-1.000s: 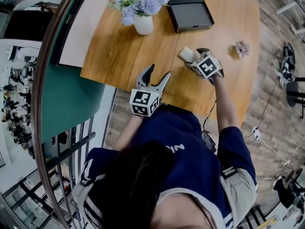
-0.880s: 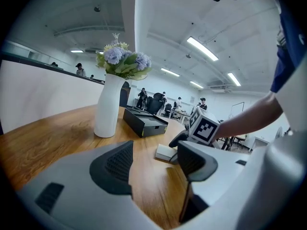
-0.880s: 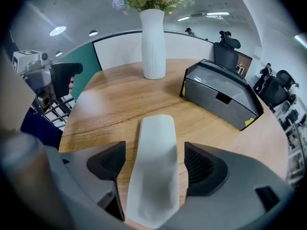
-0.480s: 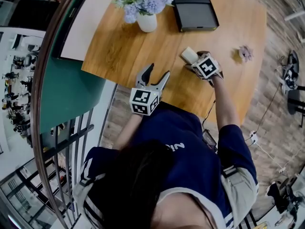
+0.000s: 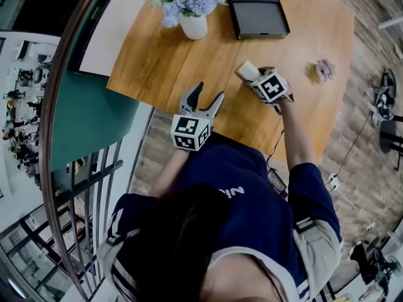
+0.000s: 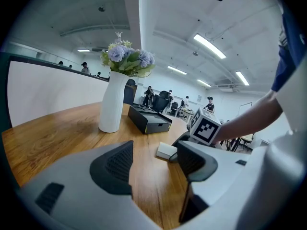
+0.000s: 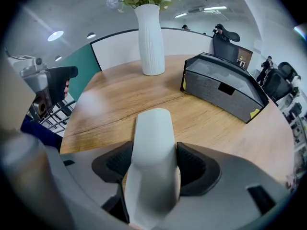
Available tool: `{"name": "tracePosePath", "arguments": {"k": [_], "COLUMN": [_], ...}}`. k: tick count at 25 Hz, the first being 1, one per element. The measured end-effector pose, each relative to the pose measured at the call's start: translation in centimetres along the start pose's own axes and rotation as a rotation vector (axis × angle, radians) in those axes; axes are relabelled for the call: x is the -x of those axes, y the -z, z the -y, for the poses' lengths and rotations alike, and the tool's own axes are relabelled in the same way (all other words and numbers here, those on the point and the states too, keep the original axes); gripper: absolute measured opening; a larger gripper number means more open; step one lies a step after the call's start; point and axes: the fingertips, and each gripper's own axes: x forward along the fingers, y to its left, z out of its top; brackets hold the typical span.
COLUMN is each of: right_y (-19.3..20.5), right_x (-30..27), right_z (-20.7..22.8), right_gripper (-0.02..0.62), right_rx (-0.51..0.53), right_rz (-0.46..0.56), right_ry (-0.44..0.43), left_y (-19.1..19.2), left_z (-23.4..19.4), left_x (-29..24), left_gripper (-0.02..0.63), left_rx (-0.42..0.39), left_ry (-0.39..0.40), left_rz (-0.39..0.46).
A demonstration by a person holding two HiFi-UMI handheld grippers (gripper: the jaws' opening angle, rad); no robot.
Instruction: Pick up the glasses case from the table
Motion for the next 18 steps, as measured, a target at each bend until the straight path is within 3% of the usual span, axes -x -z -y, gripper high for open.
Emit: {"name": "tracePosePath", "arguments": {"k": [11, 18], "right_y": [0.0, -1.0], "right_x": [0.4, 2.3], "right_z": [-0.2, -0.3], "right_gripper": [0.296, 0.296], "right_rx": [0.026, 0.004], "right_rz": [0.023, 0.103], "right_ry": [0.006, 0.011], "left_y": [0.2, 0.5], "left_z": [0.3, 1.3], "left_x": [0.4, 0.2], "left_gripper": [0.285, 0.285], "left_rx": [0.005, 0.009], "left_ry": [-0.029, -0.022], "left_rz": [0.012, 0.015]}}
